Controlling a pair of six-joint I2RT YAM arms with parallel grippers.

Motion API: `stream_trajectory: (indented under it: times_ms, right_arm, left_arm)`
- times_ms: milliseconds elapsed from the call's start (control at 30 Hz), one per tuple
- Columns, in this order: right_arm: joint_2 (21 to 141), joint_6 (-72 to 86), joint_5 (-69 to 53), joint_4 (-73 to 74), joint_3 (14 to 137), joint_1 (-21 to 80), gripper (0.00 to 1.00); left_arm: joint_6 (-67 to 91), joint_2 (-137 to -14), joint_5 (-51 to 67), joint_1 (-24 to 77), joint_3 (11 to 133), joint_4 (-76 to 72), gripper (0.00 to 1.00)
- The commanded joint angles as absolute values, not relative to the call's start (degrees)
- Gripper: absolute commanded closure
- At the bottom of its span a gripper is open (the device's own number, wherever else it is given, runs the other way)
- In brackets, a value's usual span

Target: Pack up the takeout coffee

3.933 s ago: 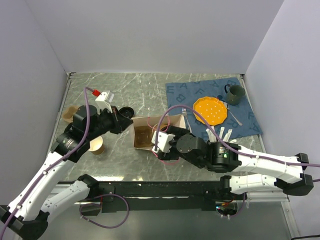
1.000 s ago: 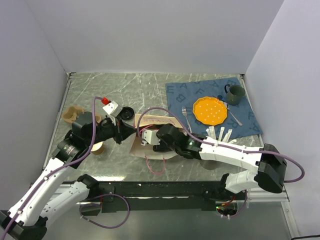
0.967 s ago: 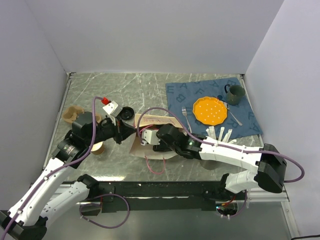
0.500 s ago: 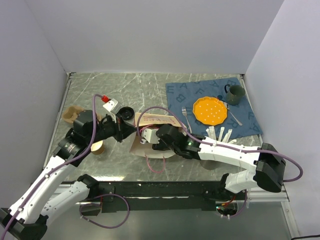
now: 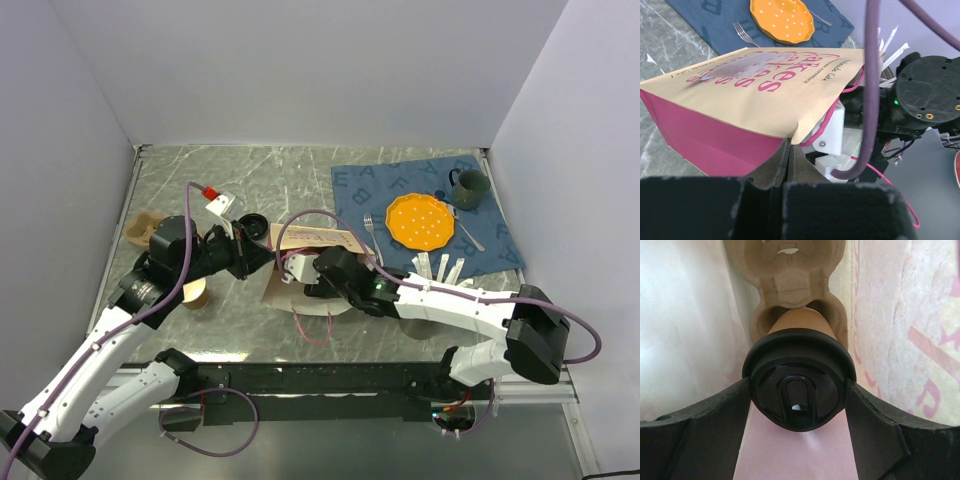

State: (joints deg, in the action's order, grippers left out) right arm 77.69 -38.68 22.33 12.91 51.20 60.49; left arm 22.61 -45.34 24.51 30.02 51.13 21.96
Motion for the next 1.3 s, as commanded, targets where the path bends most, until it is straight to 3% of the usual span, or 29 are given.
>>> stream_trajectory:
  times_ms: [0,900,1267]
  right_arm:
    - [79.1,-37.0,21.5,9.4,51.2,58.7,0.52]
    - [84.4,-31.3,22.1,8.5,51.9,56.7,0.52]
    - [86.9,-30.3,22.9,7.9,53.0,56.6,0.47]
  left_arm:
    - [24.2,-44.9,25.0,29.9,52.9,22.2,0.99]
    - [27.2,-42.9,24.3,29.9,51.3,22.8,0.99]
    - [27.4,-43.0,25.0,29.8,51.5,23.2,0.99]
